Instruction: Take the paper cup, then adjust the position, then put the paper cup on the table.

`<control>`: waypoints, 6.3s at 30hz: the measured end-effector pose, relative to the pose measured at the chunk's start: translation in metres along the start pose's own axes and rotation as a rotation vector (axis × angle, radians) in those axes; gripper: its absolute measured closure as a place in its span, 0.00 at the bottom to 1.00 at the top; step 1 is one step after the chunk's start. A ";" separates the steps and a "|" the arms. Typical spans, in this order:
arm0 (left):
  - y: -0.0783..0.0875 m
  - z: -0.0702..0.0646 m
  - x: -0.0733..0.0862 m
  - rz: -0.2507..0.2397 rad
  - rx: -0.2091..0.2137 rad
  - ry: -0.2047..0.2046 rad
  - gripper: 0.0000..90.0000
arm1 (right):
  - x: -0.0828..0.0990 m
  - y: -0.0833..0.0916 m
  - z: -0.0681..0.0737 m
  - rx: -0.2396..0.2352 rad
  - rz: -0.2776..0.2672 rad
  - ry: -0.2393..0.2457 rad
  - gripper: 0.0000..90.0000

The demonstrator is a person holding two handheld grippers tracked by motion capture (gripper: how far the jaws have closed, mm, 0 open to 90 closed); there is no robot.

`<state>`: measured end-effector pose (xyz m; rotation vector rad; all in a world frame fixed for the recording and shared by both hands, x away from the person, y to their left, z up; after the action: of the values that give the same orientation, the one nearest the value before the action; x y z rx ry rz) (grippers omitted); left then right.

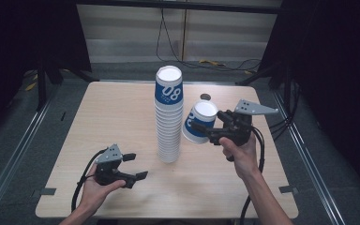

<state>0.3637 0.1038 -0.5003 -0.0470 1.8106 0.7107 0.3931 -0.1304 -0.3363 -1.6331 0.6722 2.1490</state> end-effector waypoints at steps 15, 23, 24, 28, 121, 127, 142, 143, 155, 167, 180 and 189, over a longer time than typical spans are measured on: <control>-0.013 -0.018 -0.024 -0.014 0.104 -0.045 0.18 | 0.033 -0.009 0.001 -0.020 0.056 0.003 0.29; -0.010 -0.012 -0.050 -0.068 0.060 -0.064 0.18 | 0.043 -0.014 0.006 -0.064 0.069 -0.003 0.29; -0.009 -0.012 -0.052 -0.077 0.067 -0.067 0.18 | 0.047 -0.016 0.006 -0.069 0.070 -0.006 0.29; -0.010 -0.012 -0.051 -0.087 0.076 -0.061 0.18 | 0.061 -0.022 0.005 -0.085 0.088 -0.011 0.29; -0.029 -0.041 -0.024 -0.013 0.240 -0.085 0.22 | 0.120 -0.060 0.051 -0.245 0.248 -0.104 0.15; -0.027 -0.034 -0.022 0.008 0.226 -0.061 0.22 | 0.118 -0.058 0.049 -0.241 0.271 -0.091 0.16; -0.022 -0.026 -0.015 0.068 0.217 -0.050 0.22 | 0.125 -0.049 0.044 -0.230 0.369 -0.023 0.16; -0.022 -0.027 -0.015 0.071 0.215 -0.053 0.22 | 0.125 -0.049 0.044 -0.230 0.374 -0.023 0.16; -0.024 -0.025 -0.005 0.152 0.168 -0.082 0.21 | 0.133 -0.045 0.038 -0.216 0.445 0.011 0.18; -0.028 -0.024 -0.001 0.229 0.152 -0.133 0.22 | 0.142 -0.046 0.040 -0.235 0.529 0.056 0.21; -0.031 -0.026 0.007 0.314 0.170 -0.194 0.22 | 0.148 -0.044 0.039 -0.225 0.582 0.096 0.20; -0.031 -0.028 0.011 0.379 0.179 -0.223 0.22 | 0.157 -0.046 0.045 -0.246 0.638 0.125 0.19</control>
<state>0.3472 0.0677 -0.5185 0.4871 1.6751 0.7797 0.3402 -0.0672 -0.4848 -1.8741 1.1301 2.6669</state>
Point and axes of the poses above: each handheld gripper's, and its own axes: y roughly backward along the jaws, x roughly out of its underside, z roughly to its left, the point moved 8 cm from there along -y, roughly forward along the jaws, and after that the axes turned 1 degree about -z, right-handed, at the moved point
